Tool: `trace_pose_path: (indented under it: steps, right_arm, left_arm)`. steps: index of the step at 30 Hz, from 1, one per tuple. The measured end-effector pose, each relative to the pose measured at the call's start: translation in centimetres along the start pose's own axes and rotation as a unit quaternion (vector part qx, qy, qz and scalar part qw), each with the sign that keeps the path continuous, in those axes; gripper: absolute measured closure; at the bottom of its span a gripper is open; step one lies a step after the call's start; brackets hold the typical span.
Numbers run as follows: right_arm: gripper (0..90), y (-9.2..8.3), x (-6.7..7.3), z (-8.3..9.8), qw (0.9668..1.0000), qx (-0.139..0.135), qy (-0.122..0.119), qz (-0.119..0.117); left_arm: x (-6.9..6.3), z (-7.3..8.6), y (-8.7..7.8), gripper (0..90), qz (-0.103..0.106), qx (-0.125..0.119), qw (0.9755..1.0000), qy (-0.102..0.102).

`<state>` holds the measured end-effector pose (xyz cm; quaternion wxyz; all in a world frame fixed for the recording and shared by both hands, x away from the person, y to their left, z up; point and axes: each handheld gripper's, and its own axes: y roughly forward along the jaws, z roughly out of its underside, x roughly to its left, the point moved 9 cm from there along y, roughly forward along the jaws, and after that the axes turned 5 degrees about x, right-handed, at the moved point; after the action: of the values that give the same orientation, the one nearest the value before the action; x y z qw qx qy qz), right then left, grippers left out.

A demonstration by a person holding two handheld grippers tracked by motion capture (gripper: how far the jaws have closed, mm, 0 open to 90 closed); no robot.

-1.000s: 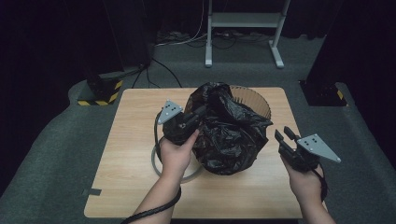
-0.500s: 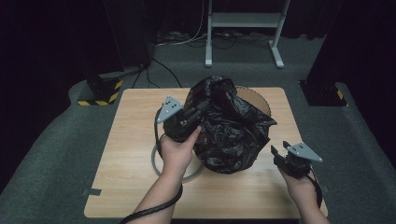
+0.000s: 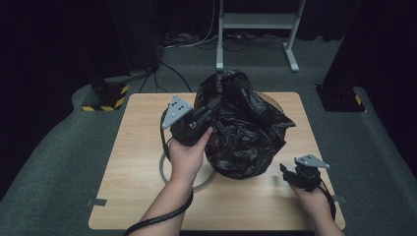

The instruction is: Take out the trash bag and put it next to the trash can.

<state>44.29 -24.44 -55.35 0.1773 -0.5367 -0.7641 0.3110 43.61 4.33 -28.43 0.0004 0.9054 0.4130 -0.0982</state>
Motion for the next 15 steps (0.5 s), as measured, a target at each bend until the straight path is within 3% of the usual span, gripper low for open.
trace_pose_path:
  steps: [10,15]
  right_arm:
    - [29.5,0.8,-0.6,1.2,0.999,0.035,0.029,0.002]
    - [28.3,0.9,-0.7,1.6,0.9988,0.041,0.027,0.002]
  left_arm:
    - [-0.9,-2.1,-0.4,89.3,0.007,-0.024,0.9995,0.018]
    - [-1.3,-3.0,-0.7,89.4,0.016,-0.04,0.999,0.012]
